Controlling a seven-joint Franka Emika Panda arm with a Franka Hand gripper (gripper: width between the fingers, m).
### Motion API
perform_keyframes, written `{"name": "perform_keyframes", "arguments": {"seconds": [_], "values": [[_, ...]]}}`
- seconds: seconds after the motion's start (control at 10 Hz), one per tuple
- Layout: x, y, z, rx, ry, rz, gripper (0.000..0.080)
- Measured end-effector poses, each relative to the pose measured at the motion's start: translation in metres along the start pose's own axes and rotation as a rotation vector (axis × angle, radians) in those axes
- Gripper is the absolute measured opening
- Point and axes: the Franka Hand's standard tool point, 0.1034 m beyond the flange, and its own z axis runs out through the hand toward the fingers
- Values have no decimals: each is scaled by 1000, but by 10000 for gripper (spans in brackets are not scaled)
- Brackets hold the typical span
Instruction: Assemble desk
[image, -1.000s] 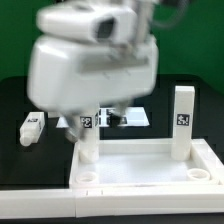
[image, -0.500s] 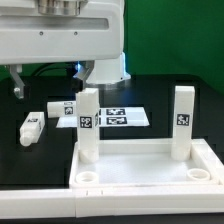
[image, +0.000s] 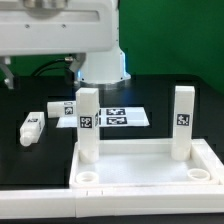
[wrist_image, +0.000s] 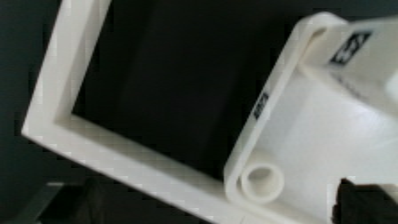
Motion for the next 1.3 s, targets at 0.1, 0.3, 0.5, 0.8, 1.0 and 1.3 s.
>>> {"name": "perform_keyframes", "arguments": {"seconds": [0.1,0.3,0.5,0.8,1.0,1.3], "values": [[-32,3,8,34,-6,14,649],[-71,10,35,31,7,40,649],[-67,10,33,30,9,33,649],[-79,12,46,46,18,91,649],[-131,-8,96,64,-3,190,649],[-136,-27,128,45,-8,204,649]]}}
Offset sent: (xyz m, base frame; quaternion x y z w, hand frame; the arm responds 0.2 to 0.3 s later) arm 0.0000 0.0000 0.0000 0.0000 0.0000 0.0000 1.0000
